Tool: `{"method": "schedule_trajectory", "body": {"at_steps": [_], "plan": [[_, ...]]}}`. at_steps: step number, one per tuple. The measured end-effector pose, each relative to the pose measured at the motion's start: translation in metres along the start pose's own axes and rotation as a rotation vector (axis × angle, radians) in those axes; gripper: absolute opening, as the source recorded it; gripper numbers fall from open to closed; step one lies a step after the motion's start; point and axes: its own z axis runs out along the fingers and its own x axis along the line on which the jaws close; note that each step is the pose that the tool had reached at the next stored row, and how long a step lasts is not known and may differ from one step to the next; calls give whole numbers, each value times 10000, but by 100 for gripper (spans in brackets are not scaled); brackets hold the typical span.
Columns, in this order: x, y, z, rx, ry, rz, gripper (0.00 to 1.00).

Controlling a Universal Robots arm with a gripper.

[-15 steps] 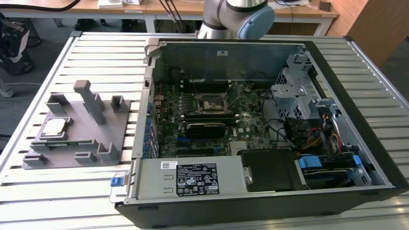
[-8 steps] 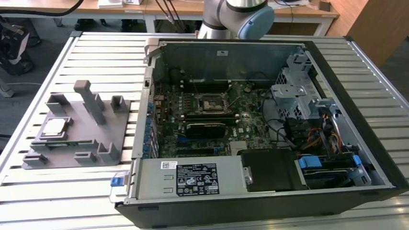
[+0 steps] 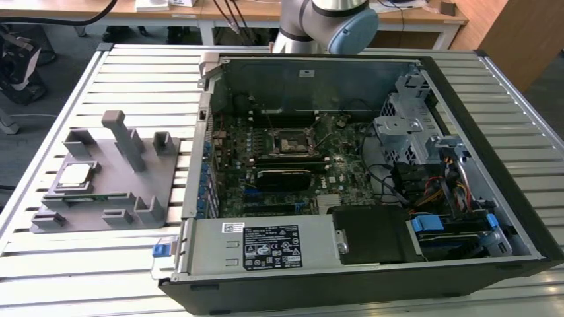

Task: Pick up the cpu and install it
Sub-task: 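Reach for the cpu, then pick up the cpu and move it towards the insertion slot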

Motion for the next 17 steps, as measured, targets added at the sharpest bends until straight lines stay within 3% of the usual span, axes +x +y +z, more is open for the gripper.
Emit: {"method": "schedule_trajectory", "body": {"at_steps": [10,17], "plan": [[0,0,3,2,24,-30,11],[20,-3,7,11,48,-624,11]]}}
